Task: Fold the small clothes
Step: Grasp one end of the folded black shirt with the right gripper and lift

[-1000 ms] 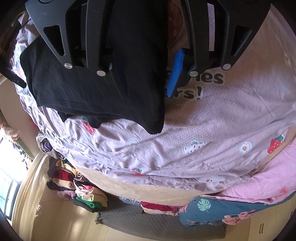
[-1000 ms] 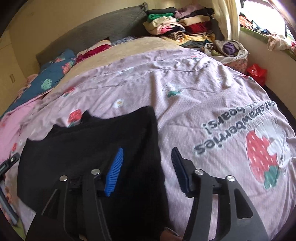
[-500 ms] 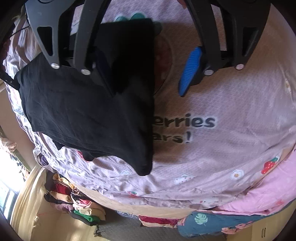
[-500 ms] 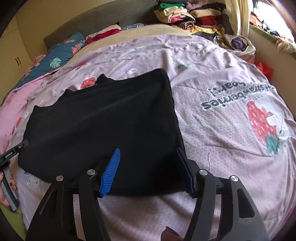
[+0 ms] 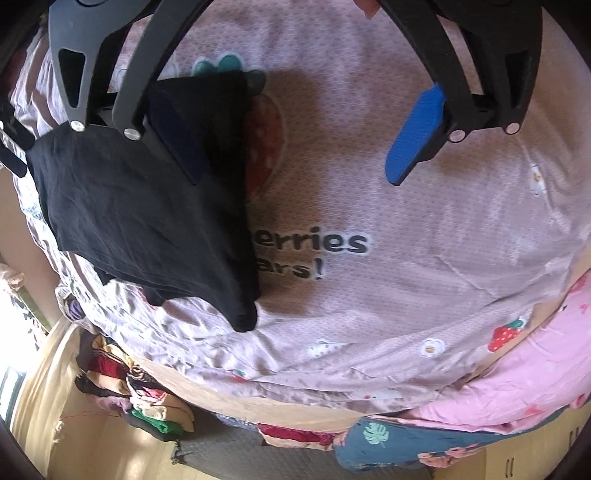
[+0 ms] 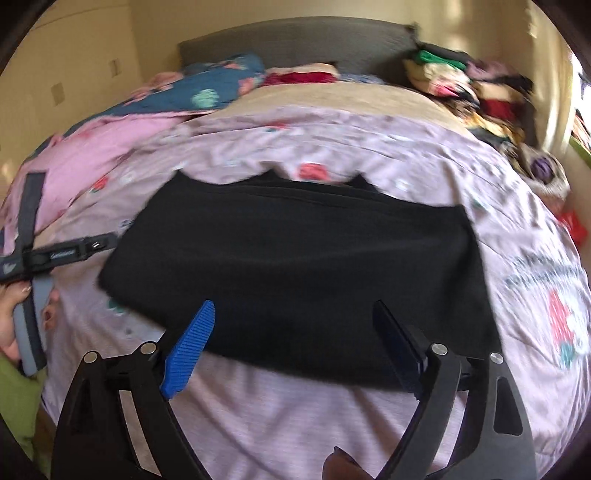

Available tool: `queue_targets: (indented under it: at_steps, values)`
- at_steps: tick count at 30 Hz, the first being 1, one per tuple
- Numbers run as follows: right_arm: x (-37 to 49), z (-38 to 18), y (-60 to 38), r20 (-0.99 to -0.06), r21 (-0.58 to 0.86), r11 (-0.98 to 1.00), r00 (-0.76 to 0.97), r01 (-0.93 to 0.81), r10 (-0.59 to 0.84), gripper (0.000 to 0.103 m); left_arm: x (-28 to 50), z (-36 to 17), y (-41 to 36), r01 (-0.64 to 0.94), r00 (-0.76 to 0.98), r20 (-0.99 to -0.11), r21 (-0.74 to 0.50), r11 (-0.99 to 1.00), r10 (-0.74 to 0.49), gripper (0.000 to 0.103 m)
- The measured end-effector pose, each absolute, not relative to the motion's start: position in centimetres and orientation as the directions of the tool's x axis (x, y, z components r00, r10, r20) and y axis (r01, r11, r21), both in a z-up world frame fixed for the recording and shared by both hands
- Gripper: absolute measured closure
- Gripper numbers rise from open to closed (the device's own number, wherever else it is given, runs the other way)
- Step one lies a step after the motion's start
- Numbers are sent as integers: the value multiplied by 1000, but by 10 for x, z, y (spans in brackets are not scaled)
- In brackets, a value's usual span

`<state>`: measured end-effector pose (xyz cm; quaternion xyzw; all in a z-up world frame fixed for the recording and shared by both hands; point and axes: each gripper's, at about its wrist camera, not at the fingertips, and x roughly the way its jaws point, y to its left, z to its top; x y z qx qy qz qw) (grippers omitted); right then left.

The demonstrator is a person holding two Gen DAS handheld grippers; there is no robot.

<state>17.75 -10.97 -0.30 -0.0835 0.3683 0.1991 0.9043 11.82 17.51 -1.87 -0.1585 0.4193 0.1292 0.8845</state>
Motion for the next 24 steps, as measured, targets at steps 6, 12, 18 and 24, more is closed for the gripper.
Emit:
queue_targets:
  at_steps: [6, 12, 18, 24]
  values:
    - [170, -10, -53, -708, -74, 856, 631, -512, 316, 13, 117, -16, 189, -381, 617, -780, -179, 907, 106, 10]
    - [162, -24, -9, -719, -159, 805, 626, -572, 303, 13, 123, -13, 200, -389, 625, -773, -190, 901, 106, 10]
    - [156, -44, 23, -729, -250, 757, 632, -604, 263, 10, 138, -10, 205, -383, 635, -767, -208, 900, 93, 10]
    - [159, -67, 48, -704, -389, 705, 685, -593, 187, 10, 161, -12, 203, -360, 625, -779, -225, 906, 55, 10]
